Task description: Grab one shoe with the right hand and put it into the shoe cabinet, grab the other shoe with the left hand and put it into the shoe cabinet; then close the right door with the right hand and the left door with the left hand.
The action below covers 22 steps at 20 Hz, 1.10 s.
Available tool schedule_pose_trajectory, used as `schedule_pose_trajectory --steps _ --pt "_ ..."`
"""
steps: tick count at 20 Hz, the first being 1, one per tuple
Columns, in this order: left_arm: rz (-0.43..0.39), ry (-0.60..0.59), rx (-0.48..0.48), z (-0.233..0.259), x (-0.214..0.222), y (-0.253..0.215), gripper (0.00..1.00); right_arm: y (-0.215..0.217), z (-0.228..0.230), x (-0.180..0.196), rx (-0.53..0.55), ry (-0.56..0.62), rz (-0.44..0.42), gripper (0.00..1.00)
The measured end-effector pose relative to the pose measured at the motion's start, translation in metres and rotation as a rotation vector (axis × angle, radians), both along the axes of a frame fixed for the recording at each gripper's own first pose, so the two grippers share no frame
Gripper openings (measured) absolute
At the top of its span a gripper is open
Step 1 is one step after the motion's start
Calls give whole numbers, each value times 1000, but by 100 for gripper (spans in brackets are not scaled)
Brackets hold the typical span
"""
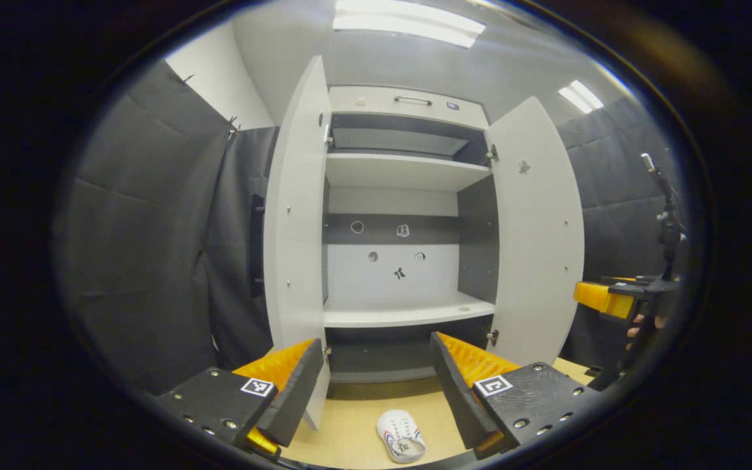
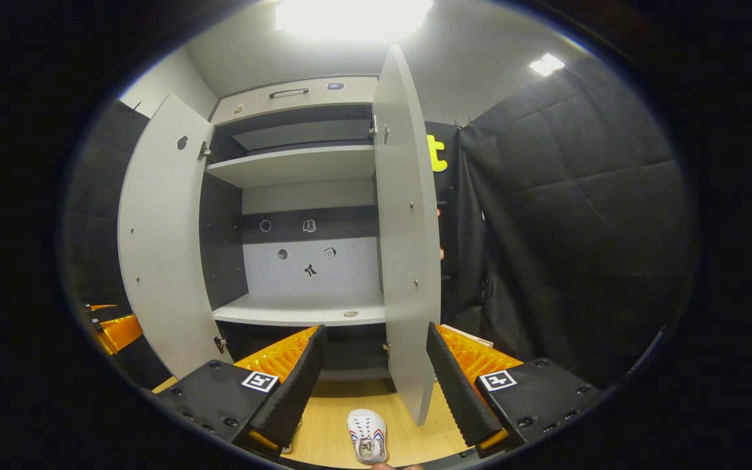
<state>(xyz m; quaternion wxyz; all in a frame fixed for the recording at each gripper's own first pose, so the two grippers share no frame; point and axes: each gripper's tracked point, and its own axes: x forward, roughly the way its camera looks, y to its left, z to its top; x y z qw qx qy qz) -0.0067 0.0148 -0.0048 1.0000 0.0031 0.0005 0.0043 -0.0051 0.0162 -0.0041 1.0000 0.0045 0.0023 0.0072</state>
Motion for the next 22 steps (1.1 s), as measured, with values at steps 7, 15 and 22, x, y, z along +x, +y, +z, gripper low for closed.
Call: schedule_pose_trajectory --steps 7,15,22 --pt "17 20 -28 -12 0 16 95 5 -9 0 6 37 -14 93" --pt "1 53 -25 -36 2 22 96 7 -27 18 17 183 -33 93" --pt "-15 168 -136 -78 -8 50 95 53 -88 43 2 392 72 98"
